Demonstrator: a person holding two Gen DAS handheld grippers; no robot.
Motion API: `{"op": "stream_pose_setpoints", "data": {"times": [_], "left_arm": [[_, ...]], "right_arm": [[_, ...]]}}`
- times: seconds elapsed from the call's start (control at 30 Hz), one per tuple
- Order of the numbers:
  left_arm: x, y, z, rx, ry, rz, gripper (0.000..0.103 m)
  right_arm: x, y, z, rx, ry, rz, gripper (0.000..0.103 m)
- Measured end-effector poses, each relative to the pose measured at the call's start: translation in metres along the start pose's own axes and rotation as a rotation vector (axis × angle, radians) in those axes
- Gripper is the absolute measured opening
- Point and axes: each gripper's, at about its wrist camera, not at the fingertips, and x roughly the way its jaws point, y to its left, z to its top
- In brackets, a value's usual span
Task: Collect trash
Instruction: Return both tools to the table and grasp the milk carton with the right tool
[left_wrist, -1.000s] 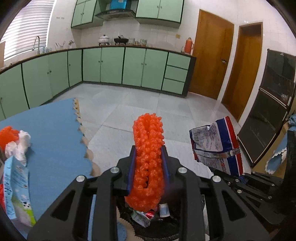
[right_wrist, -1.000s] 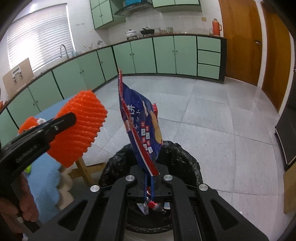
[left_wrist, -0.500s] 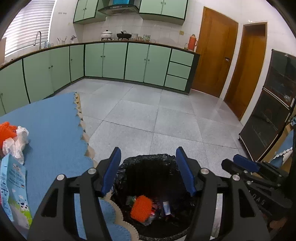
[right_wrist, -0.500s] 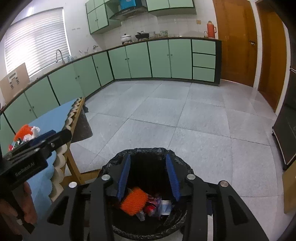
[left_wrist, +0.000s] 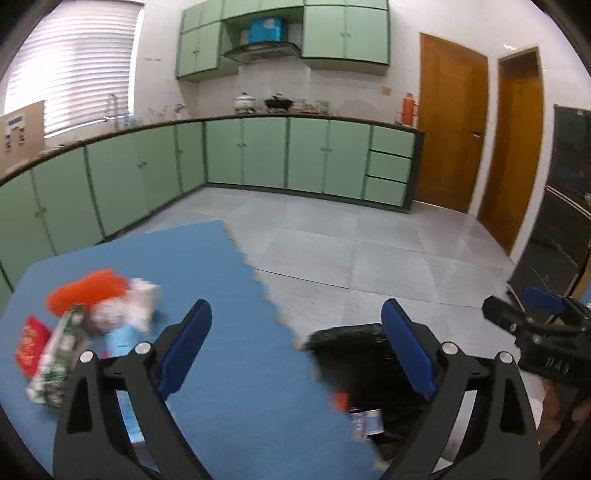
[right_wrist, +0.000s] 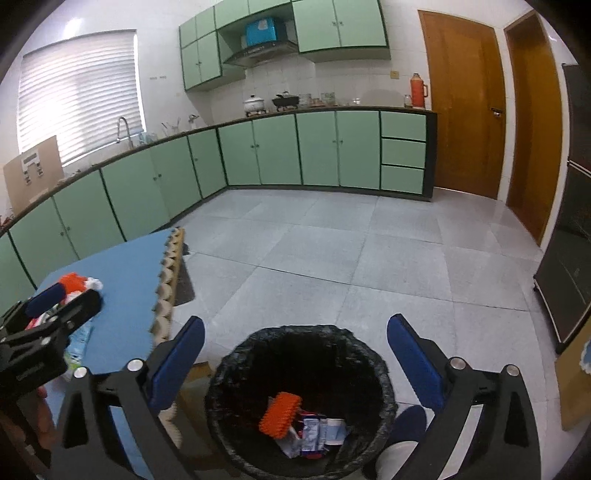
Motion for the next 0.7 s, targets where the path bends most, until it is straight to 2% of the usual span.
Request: {"op": "stream_pose_setpoints", "data": {"times": [0.27,0.37,0.47,0.7], "left_arm": [[-0.05,0.078,-0.011,-0.074,-0.019,0.167,0.091],[-0.064,0.104,-0.018,-0.098,-0.01,0.224,0.091],[-0.076,0.129,-0.027,-0.109,-0.006,0.29,0.091],[-0.09,0.175,-0.043,-0.166,0.013,0.394,0.091]], "right_arm": [[-0.005,0.066,-0.006,-0.076,-0.017,0.106,0.097],[-0.007,0.099,-0.012,-0.098,-0.02,0.172,0.097],[-0.004,0.131,-0.018,-0.118,-0.012,0.226,0.097],[0.007,0.2,-0.033,-0.186,-0.012,0.315,0.093]]}}
